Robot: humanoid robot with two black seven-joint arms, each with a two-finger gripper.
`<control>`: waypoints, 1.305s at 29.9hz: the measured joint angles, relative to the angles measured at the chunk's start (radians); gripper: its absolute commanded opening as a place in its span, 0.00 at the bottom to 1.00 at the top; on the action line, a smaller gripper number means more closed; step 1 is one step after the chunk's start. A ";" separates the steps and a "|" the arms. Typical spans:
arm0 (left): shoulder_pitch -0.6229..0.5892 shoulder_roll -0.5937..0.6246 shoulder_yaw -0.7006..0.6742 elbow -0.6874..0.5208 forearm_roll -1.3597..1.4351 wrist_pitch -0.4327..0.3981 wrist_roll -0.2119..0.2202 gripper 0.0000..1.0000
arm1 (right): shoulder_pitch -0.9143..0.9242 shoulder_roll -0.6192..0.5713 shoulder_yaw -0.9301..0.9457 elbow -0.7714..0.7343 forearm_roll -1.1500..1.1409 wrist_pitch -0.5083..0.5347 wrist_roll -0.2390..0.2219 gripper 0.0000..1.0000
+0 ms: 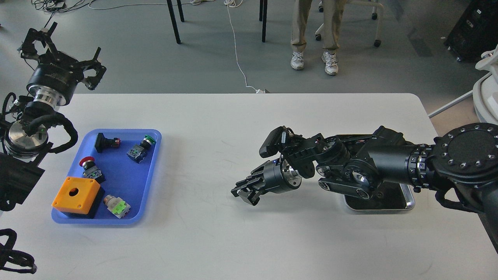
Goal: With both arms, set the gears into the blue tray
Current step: 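Carry the black gear to the table center and release it, then retract the right arm up away from the table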
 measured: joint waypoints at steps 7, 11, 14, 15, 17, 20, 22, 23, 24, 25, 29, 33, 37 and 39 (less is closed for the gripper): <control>0.000 0.000 0.000 0.000 0.000 0.000 0.000 0.98 | -0.006 0.000 0.000 -0.005 0.000 0.000 0.000 0.52; 0.000 0.000 0.000 0.000 0.000 0.000 0.000 0.98 | -0.006 0.000 0.000 -0.005 0.001 0.000 0.000 0.61; 0.000 0.000 0.000 0.000 0.000 0.000 0.000 0.98 | -0.005 0.000 0.004 -0.002 0.003 -0.001 0.000 0.69; 0.000 0.000 0.000 0.000 0.000 0.000 0.000 0.98 | -0.004 0.000 0.006 -0.001 0.003 -0.001 0.000 0.74; 0.000 0.000 0.000 0.000 0.000 0.000 0.000 0.98 | 0.000 0.000 0.015 0.001 0.007 -0.003 0.000 0.85; 0.000 0.002 0.000 0.000 0.000 0.000 0.000 0.98 | 0.007 0.000 0.066 0.001 0.040 -0.004 0.000 0.95; 0.000 0.003 0.000 0.000 0.000 0.000 0.000 0.98 | 0.008 0.000 0.128 0.001 0.066 -0.004 0.000 0.96; 0.000 0.003 0.000 0.000 0.000 0.000 0.000 0.98 | 0.009 -0.001 0.164 0.001 0.075 -0.004 0.000 0.96; 0.000 0.003 0.001 0.000 0.000 0.000 0.000 0.98 | 0.009 -0.006 0.195 0.001 0.079 -0.002 0.000 0.96; 0.000 0.003 0.001 0.000 0.000 0.000 0.000 0.98 | 0.009 -0.016 0.229 0.001 0.082 -0.001 0.000 0.96; 0.000 0.003 0.002 0.000 0.000 0.000 0.002 0.98 | 0.009 -0.085 0.335 0.005 0.087 0.003 0.000 0.97; -0.001 0.003 0.002 0.000 0.000 0.000 0.002 0.98 | 0.001 -0.169 0.414 0.011 0.089 0.004 0.000 0.97; -0.006 0.002 0.003 0.000 0.003 0.000 0.005 0.98 | -0.013 -0.242 0.500 0.013 0.117 0.006 0.000 0.97; -0.010 0.002 0.013 -0.001 0.005 0.000 0.006 0.98 | -0.025 -0.273 0.549 0.013 0.168 0.009 0.000 0.97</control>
